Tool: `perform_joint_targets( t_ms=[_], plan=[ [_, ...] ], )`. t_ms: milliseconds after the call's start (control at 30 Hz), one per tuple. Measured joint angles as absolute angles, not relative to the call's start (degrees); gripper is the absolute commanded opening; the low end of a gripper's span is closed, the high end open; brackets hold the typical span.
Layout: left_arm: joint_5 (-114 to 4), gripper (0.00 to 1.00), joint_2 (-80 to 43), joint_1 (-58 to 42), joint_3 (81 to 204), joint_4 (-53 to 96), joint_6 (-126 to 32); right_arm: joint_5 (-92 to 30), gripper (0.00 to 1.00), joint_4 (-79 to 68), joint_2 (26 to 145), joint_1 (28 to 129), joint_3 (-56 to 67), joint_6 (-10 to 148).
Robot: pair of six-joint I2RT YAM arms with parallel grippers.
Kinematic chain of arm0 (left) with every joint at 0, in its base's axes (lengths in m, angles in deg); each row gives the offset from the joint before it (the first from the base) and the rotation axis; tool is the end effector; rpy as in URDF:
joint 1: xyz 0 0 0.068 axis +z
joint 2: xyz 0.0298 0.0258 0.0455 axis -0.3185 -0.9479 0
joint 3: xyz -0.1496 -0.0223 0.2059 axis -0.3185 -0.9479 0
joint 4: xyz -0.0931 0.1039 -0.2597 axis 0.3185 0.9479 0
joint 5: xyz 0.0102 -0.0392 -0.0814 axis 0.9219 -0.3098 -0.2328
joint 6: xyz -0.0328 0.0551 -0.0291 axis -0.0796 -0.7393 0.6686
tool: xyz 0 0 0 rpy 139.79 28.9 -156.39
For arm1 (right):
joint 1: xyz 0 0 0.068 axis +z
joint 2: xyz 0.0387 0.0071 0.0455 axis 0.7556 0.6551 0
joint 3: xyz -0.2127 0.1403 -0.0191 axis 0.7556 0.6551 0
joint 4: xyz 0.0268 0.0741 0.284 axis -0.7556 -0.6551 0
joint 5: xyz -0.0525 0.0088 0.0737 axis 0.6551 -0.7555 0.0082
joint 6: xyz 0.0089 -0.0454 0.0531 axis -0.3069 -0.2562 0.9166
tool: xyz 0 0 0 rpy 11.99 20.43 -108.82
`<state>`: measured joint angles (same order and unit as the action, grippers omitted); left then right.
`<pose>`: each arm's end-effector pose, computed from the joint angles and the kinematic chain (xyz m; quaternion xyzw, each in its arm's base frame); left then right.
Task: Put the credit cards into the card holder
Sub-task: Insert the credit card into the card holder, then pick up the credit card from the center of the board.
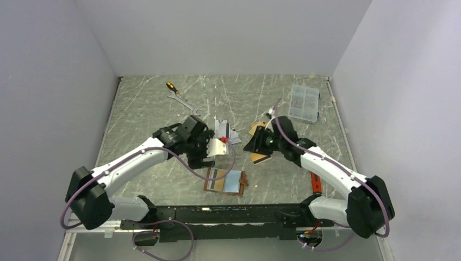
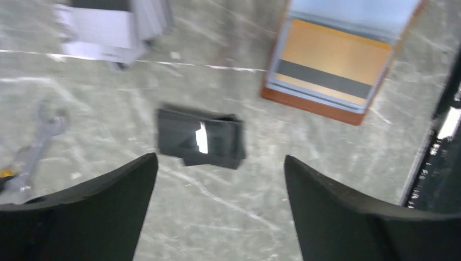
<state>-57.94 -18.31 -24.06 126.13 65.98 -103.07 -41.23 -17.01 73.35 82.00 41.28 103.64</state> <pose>0.2154 -0.2137 0.2005 0.6813 0.6835 -0.0925 0.2453 0.2444 0.1791 0.1747 0.0050 0.9020 0.3587 0.2403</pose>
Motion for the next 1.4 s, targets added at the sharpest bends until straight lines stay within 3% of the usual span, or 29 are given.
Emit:
perform_joint_targets(
  t_ms=[167,400,500,633,767,900,1033,1200,1400],
  plan=[
    [-54.31,0.99,-17.26,-22.20,136.51,67.86,-101.76,-39.31,0.55,-19.67,71.86,72.41,38.20,101.76],
    [-51.10,0.99,-30.70,-14.72,157.53,70.70,-96.38,-35.98,0.69,-21.31,73.26,64.30,36.21,99.34],
    [-52.72,0.99,-37.08,-9.76,164.18,74.44,-95.05,-35.55,0.69,-21.55,74.35,61.74,36.13,98.46],
    [-53.99,0.99,-40.97,-7.51,166.58,74.90,-92.95,-35.64,0.67,-21.35,78.37,58.35,35.47,98.05],
    [-55.08,1.00,-38.24,-7.21,160.22,65.04,-86.68,-36.09,0.64,-20.07,82.24,56.65,35.17,98.00],
    [-61.90,0.98,-44.21,-6.13,164.94,64.50,-82.06,-36.07,0.51,-19.58,85.80,56.21,32.78,97.52],
    [-68.74,0.90,-53.50,-6.88,169.21,58.88,-75.29,-36.27,0.37,-17.03,87.53,56.10,31.36,97.57],
    [-78.71,0.90,-65.69,-10.00,177.07,57.42,-66.74,-37.12,0.37,-13.77,91.84,56.01,29.79,98.05],
    [-84.70,0.81,-74.24,-13.92,181.34,54.73,-59.64,-38.04,0.36,-12.24,97.23,56.01,27.56,98.00]
  ],
)
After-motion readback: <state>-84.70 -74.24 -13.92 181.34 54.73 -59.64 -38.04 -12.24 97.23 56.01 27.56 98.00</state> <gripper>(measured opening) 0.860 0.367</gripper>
